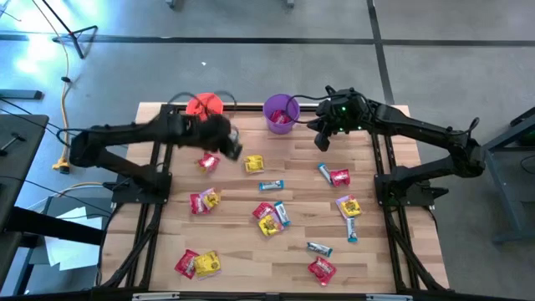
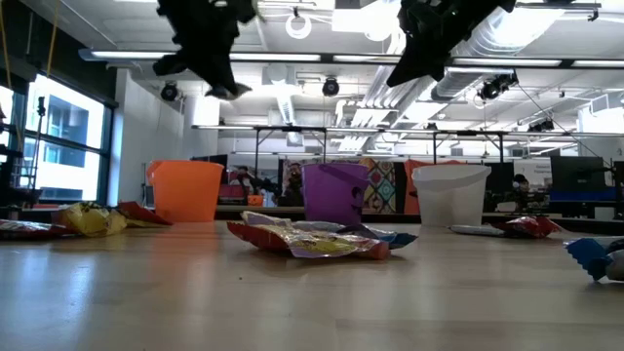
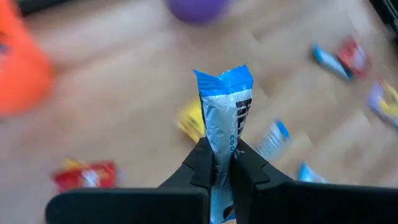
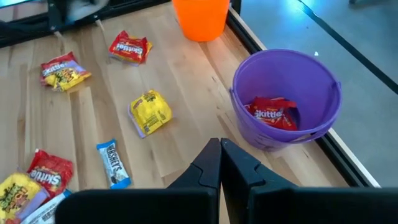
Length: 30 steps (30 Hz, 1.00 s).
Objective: Sort candy
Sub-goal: Put the white chocolate bar into the orange bucket
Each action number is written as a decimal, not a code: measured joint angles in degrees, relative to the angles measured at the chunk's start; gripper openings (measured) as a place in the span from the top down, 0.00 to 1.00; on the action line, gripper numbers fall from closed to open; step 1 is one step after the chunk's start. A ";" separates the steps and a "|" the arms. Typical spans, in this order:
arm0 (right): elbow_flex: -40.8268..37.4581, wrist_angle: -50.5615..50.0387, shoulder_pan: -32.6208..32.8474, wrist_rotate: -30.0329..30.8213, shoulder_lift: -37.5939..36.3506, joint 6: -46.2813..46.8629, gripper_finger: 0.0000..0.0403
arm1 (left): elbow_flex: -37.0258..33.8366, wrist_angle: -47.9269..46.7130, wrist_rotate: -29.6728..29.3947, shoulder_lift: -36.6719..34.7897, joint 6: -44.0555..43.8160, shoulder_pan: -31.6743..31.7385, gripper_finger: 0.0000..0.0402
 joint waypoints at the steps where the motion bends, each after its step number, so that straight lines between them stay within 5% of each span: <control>1: 0.00 0.11 -0.27 0.01 0.00 0.29 1.00 | 0.00 0.10 -0.02 0.01 1.06 2.84 0.98; 7: 0.00 0.39 -1.59 2.82 0.00 3.30 1.00 | 0.04 -0.18 1.79 0.74 9.89 18.98 0.98; 16: 0.00 3.64 -1.85 6.14 0.02 8.46 1.00 | 0.09 -0.23 14.22 6.17 24.87 41.45 0.98; 22: 0.00 3.76 -1.85 9.10 0.04 12.35 1.00 | 3.29 -6.85 16.06 10.97 32.97 47.66 0.98; 30: 0.00 3.76 -2.17 10.28 0.04 12.85 1.00 | 7.46 -8.55 16.10 19.28 39.31 48.49 0.98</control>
